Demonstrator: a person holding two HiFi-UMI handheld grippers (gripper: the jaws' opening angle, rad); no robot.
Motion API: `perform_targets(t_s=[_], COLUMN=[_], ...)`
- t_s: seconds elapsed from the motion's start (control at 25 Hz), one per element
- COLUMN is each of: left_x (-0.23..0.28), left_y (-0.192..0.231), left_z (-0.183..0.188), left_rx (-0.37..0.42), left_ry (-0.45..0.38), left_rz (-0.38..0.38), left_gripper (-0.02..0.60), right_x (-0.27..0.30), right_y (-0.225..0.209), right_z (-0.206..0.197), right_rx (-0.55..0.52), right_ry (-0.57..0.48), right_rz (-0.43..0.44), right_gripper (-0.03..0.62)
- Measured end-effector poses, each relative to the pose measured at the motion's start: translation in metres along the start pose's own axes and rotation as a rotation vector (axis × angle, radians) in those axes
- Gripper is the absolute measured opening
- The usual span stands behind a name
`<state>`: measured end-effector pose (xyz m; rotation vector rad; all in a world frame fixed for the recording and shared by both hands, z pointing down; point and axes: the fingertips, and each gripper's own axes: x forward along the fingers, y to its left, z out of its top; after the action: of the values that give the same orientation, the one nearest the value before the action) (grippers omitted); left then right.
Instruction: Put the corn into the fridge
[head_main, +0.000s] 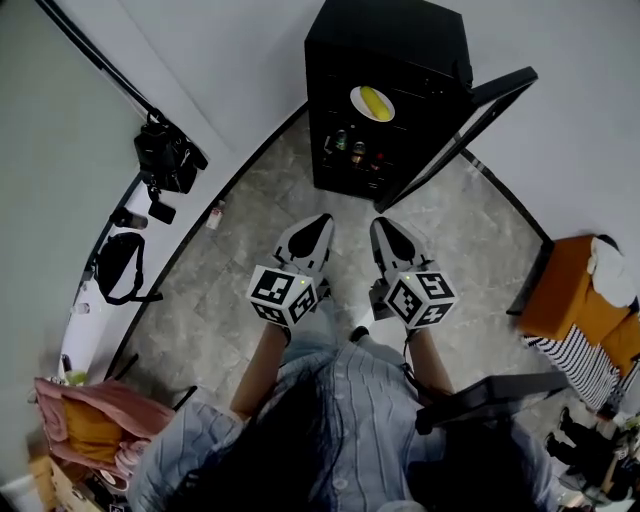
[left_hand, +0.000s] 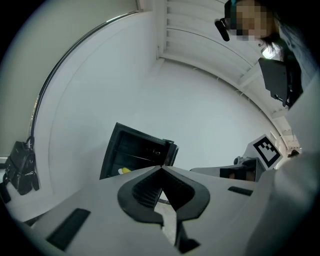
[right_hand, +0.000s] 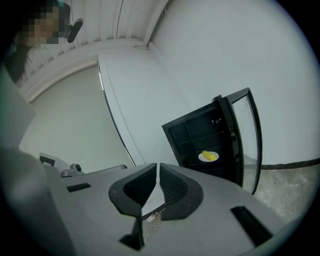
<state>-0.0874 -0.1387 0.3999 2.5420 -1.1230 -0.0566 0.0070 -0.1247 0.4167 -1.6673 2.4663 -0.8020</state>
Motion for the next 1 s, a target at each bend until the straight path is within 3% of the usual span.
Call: perform_targets(t_s=[0.56, 1.0], left_x=[-0.050, -0.105], left_y=[-0.111, -0.172], left_z=[-0.036, -0.054], left_rx=[0.019, 0.046], left_ry=[-0.037, -0.075], left_rz=[0.065, 0.101], left_gripper=[0.006, 0.007], right_x=[-0.113, -0.191], right_y=[0.003, 0.033], right_z=[-0.024, -0.042], right_rx=[-0.044, -0.130], right_ry=[0.007, -0.012], right_rz=[0.100, 0.181], right_gripper=[0.021, 0.021])
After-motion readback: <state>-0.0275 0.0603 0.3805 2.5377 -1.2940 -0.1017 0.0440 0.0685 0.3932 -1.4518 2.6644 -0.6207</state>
